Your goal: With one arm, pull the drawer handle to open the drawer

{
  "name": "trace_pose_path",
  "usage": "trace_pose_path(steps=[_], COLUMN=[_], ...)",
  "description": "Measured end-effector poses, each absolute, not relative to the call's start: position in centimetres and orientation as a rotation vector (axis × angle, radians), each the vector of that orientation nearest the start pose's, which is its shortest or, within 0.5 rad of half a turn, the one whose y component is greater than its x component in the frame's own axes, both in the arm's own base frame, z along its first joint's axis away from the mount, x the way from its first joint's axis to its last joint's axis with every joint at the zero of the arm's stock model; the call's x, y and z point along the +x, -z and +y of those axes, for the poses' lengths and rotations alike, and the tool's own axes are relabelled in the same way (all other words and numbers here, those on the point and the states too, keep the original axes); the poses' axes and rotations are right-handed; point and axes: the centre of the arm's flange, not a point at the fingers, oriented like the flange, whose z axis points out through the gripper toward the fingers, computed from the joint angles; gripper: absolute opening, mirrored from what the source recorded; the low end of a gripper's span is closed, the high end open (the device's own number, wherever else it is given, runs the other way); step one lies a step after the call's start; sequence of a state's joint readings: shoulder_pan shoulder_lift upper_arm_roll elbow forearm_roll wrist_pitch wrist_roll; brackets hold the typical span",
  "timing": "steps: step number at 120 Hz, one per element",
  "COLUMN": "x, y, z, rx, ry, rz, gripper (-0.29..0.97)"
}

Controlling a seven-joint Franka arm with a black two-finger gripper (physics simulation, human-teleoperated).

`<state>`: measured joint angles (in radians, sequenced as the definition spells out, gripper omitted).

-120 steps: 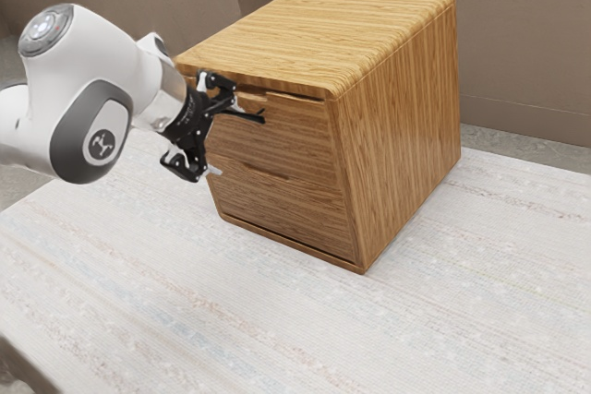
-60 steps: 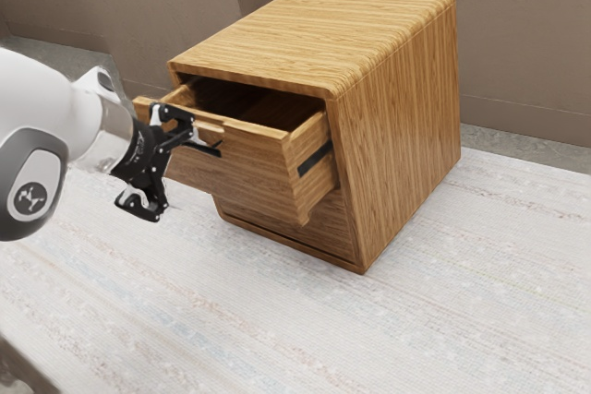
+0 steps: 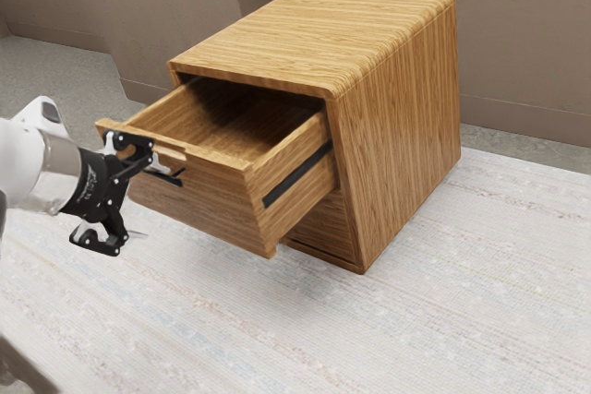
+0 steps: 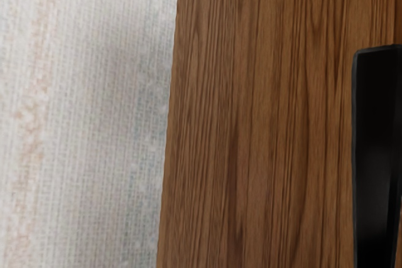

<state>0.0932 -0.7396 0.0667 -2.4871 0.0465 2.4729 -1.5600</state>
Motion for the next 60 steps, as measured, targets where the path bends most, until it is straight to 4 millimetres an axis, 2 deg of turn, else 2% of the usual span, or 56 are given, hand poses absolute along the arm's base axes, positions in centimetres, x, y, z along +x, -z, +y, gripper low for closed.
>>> trace_pose_path(steps=[37,49,60], x=[33.6,30.8,28.2], y=[-61.8,-64.2,-66.8], z=[5.1,4.8,3.4], rx=[1.698,1.652,1.651], ry=[-0.806,-0.876,-0.93], rz=[1.919,1.894,1.876], gripper=[0.68,0.68,0.68])
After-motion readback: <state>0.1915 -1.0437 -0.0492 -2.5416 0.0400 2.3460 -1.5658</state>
